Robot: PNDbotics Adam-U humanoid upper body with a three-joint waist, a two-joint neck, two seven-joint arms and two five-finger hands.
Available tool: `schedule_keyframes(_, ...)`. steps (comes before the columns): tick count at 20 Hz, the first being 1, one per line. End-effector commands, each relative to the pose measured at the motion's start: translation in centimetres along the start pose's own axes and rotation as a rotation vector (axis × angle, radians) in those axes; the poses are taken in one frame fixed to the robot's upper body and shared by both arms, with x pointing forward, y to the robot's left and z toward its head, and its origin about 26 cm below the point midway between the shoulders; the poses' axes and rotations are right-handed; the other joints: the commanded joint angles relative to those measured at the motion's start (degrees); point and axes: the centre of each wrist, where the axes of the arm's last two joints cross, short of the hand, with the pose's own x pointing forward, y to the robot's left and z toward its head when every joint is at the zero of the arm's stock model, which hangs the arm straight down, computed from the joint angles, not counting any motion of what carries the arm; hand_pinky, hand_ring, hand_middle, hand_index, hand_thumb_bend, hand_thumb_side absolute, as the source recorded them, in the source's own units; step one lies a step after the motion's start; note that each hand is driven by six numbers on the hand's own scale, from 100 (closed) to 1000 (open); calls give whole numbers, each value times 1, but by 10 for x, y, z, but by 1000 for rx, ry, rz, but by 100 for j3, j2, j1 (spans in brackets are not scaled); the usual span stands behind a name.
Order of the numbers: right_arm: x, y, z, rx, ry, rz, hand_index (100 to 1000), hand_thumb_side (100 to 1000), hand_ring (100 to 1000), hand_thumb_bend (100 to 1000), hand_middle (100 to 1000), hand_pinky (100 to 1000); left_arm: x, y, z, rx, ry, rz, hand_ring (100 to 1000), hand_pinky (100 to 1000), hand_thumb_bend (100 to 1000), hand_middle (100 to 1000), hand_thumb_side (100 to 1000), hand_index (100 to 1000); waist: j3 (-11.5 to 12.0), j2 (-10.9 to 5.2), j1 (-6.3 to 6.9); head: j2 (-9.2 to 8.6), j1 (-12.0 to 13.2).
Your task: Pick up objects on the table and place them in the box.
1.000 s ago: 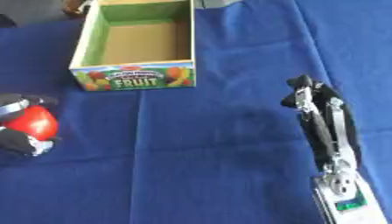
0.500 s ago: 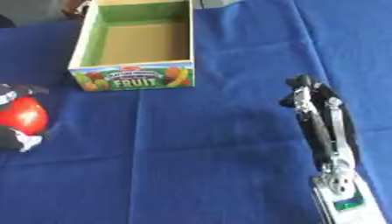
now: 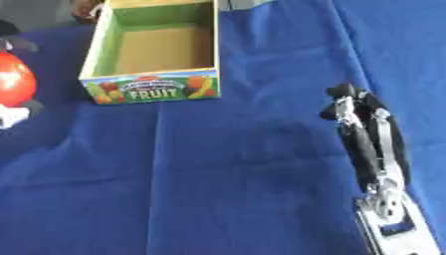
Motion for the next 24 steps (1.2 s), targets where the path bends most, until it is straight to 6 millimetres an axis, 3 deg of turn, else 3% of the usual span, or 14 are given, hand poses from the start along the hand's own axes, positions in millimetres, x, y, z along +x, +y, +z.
schedule_keyframes(1, 6, -2, -1, 9, -19, 3, 675, 744, 535, 100, 442, 645, 1, 23, 0, 86, 4, -15, 444, 100, 100, 622, 205, 968, -13, -152, -6, 65, 47)
schedule_keyframes(7, 5, -2, 0, 17, -18, 5, 676, 711, 535, 100, 442, 644, 9, 44, -23, 176, -11, -14, 412, 100, 100, 607, 198, 963, -110, -171, 27, 96, 132)
schedule_keyframes(13, 7, -1, -2, 37, -44, 1, 679, 703, 537, 100, 444, 642, 19, 58, -58, 233, -58, 6, 377, 100, 100, 579, 202, 945, -241, -164, 6, 149, 325)
schedule_keyframes(18, 11, 0, -7, 71, -117, -13, 683, 700, 541, 100, 449, 647, 15, 55, -86, 270, -59, 18, 360, 100, 100, 559, 210, 927, -414, -166, -81, 92, 519)
schedule_keyframes(19, 13, -1, -8, 74, -134, -14, 684, 721, 542, 100, 450, 649, 14, 54, -90, 278, -58, 23, 357, 100, 100, 556, 177, 924, -452, -153, -100, 60, 545)
schedule_keyframes(20, 13, -1, -10, 78, -148, -16, 685, 703, 543, 100, 450, 650, 13, 53, -94, 285, -59, 25, 356, 100, 100, 553, 211, 923, -487, -135, -115, 31, 569)
schedule_keyframes(24, 17, 1, -13, 108, -192, -27, 688, 711, 546, 100, 453, 653, 18, 52, -109, 322, -67, 0, 354, 100, 100, 547, 204, 922, -584, -63, -144, -63, 650)
